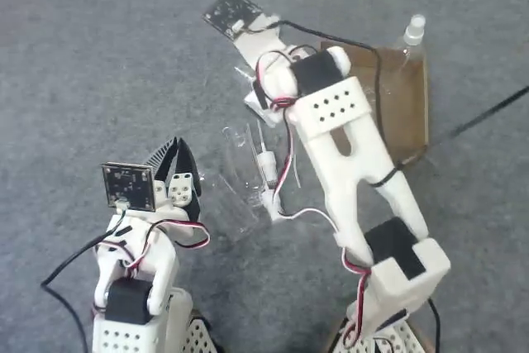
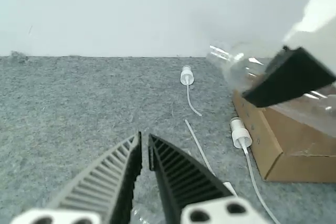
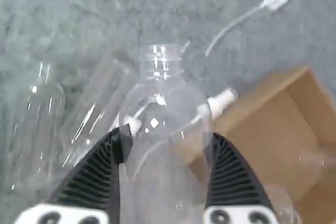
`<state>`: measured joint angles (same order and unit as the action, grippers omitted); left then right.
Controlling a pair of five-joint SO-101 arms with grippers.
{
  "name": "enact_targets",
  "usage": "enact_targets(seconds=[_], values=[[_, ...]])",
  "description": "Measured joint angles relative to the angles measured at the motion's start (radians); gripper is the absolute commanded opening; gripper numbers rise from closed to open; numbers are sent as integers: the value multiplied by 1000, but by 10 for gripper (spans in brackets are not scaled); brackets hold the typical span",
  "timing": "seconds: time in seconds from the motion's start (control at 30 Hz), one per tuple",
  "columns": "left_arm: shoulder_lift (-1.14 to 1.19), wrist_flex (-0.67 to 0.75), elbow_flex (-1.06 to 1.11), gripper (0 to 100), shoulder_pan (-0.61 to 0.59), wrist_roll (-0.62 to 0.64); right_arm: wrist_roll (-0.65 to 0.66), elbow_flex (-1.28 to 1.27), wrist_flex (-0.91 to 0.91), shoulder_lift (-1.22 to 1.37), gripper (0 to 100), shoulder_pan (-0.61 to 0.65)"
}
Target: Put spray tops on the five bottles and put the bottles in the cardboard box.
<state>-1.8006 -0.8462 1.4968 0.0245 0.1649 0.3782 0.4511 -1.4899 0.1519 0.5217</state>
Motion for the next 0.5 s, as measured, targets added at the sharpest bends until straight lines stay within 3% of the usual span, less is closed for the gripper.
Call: enact_targets(seconds=[0.23, 0.37, 0.5], values=[[0, 0, 0, 12, 0, -6, 0, 0, -206, -196, 54, -124], [40, 0, -40, 12, 0, -31, 5, 0, -261, -272, 54, -322], [255, 0, -180, 12, 0, -38, 68, -34, -259, -279, 54, -565]])
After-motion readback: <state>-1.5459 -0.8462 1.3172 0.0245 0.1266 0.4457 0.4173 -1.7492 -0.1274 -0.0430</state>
